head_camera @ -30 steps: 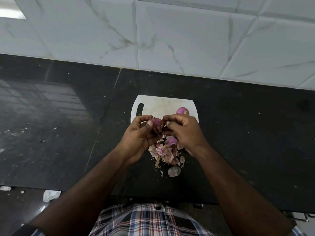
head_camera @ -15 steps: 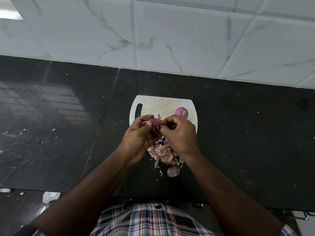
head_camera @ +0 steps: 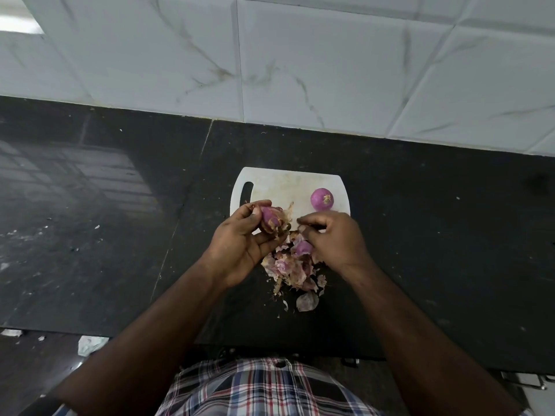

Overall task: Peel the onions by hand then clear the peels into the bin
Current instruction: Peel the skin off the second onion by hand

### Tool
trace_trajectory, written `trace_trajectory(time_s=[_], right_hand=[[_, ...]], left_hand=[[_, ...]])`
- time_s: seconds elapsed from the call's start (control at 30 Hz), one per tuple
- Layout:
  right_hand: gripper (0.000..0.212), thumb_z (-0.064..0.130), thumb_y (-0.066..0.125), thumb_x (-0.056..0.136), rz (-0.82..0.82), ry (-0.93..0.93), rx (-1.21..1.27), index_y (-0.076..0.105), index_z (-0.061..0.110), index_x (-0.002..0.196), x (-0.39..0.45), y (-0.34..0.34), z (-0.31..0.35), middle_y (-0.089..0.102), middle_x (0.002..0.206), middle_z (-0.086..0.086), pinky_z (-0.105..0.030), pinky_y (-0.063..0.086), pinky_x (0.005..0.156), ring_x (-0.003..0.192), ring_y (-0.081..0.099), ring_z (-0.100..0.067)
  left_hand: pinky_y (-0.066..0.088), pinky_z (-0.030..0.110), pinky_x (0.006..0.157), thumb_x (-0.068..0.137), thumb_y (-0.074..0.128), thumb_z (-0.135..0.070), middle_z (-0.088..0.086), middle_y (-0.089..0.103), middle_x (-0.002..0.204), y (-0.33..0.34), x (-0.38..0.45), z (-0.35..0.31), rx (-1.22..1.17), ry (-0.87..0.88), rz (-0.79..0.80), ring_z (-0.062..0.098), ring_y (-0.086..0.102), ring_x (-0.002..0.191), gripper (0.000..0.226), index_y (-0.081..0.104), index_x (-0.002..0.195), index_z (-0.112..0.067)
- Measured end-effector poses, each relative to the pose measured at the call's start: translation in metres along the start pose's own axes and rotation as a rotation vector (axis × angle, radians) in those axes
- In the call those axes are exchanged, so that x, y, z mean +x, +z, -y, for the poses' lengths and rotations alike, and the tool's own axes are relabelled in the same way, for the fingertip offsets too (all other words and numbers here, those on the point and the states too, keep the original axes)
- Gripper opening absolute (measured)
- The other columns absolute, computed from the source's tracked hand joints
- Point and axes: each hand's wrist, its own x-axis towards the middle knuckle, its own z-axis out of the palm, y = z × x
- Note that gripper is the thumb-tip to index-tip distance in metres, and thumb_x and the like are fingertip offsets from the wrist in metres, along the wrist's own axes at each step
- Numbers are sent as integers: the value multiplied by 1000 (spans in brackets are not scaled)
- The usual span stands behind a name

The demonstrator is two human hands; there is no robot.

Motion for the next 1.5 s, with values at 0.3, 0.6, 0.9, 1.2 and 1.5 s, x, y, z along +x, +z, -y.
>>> trace_trajectory(time_s=[0.3,0.6,0.9,1.2,1.5], right_hand=[[46,20,84,77,49,-188,132,71,25,121,-7,8,18,69,110,10,-17,53,84,102,63,0],[18,8,82,77,-151,-307,162,77,13,94,-8,29,7,66,94,5,-19,55,75,89,65,-5],[23,12,74,84,-87,-254,170,72,20,105,-11,19,15,63,103,8,-29,58,79,97,63,-4],[29,13,83,75,-61,-240,115,71,21,100,-11,22,20,60,99,8,-18,53,82,93,61,-2],[24,10,80,77,29,-225,41,64,18,94,-10,21,21,54,100,1,-29,53,81,91,60,-12]], left_hand=[[62,40,81,104,49,-20,13,73,98,4,-3,1,48,-3,30,30,72,83,32,52,131,-3],[62,39,73,102,51,-19,13,74,96,5,-7,-2,53,14,19,27,72,79,46,41,139,7],[61,47,86,90,63,-25,25,69,116,-2,-6,-4,109,-11,38,37,72,97,31,52,113,-7],[61,43,85,85,67,-17,17,72,109,-6,-6,-2,188,63,84,27,73,86,27,60,111,-9],[63,34,71,82,70,-13,17,72,110,-7,-8,-2,235,103,74,27,74,89,34,67,115,-5]])
